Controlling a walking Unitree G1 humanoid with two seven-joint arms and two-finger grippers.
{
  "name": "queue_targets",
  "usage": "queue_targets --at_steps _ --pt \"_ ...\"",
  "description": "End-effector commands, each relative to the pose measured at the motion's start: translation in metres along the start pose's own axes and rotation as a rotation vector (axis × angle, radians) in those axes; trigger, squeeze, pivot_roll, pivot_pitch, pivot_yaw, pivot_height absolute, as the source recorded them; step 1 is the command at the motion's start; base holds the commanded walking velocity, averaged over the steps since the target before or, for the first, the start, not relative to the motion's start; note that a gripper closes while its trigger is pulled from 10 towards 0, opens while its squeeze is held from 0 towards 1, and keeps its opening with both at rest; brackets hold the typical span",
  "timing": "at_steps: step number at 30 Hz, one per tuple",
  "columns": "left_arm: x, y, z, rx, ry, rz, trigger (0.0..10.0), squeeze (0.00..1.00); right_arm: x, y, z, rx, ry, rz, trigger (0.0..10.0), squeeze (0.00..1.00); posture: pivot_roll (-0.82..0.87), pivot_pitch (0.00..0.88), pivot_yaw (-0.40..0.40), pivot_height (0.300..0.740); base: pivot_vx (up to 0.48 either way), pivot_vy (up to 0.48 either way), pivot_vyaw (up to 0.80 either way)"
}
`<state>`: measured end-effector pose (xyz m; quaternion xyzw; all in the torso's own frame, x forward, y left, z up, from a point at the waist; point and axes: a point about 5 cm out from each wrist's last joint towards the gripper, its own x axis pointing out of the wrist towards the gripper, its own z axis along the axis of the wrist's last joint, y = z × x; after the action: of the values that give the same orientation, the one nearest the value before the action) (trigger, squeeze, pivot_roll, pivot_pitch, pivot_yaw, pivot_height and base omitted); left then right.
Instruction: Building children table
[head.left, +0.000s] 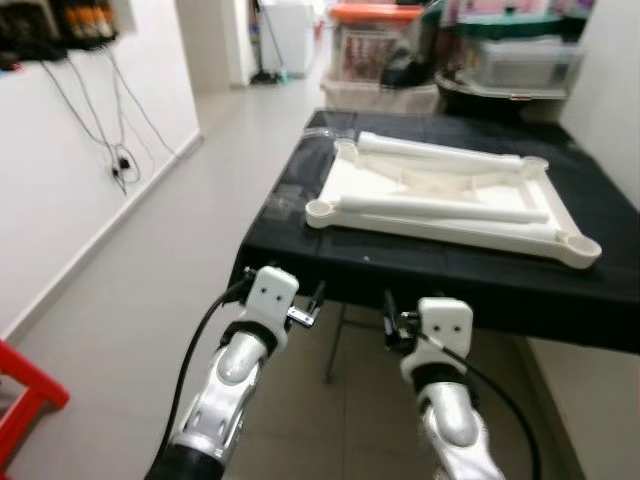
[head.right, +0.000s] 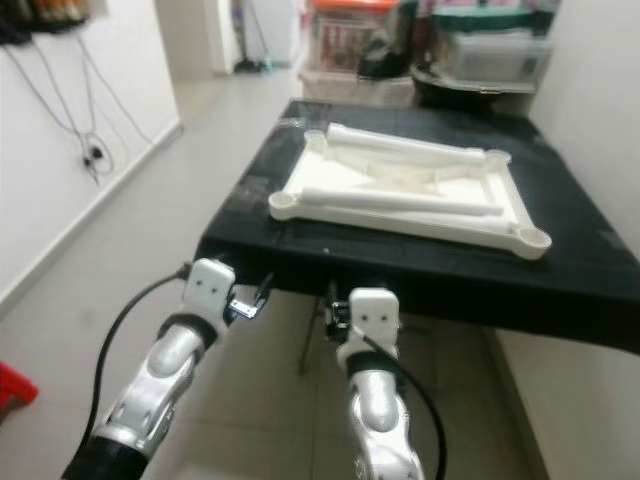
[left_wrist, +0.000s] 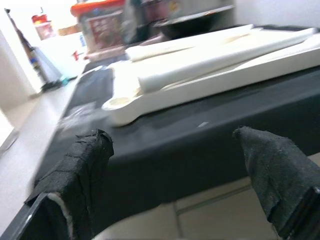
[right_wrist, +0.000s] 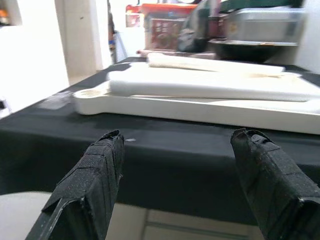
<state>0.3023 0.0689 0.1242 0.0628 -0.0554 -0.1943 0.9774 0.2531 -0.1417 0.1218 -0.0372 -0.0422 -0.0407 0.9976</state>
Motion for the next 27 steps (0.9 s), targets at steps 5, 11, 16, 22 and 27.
queue_targets --at_steps 5,11,16,22,27 --pt "0.002 -0.005 0.002 0.001 -0.012 -0.020 10.0 0.00 0.000 -0.008 0.001 0.003 -0.017 -0.035 10.0 0.00 0.09 0.000 -0.021 0.740 0.319 0.000 0.00" --pt "0.003 -0.002 0.004 0.008 -0.020 -0.020 10.0 0.00 0.001 -0.009 0.002 0.010 -0.025 -0.047 10.0 0.00 0.09 0.000 -0.020 0.740 0.321 0.000 0.00" --pt "0.003 0.001 0.004 0.013 -0.020 -0.018 10.0 0.00 0.003 -0.008 0.007 0.019 -0.044 -0.059 10.0 0.00 0.10 0.000 -0.017 0.740 0.322 0.000 0.00" --pt "0.005 0.006 0.008 0.021 -0.036 -0.015 10.0 0.00 0.006 -0.010 0.012 0.026 -0.067 -0.075 10.0 0.00 0.10 0.000 -0.017 0.740 0.323 0.000 -0.16" --pt "0.009 0.010 0.011 0.020 -0.047 -0.001 10.0 0.00 0.008 -0.011 0.016 0.026 -0.084 -0.085 10.0 0.00 0.10 0.000 -0.017 0.740 0.322 0.000 -0.74"
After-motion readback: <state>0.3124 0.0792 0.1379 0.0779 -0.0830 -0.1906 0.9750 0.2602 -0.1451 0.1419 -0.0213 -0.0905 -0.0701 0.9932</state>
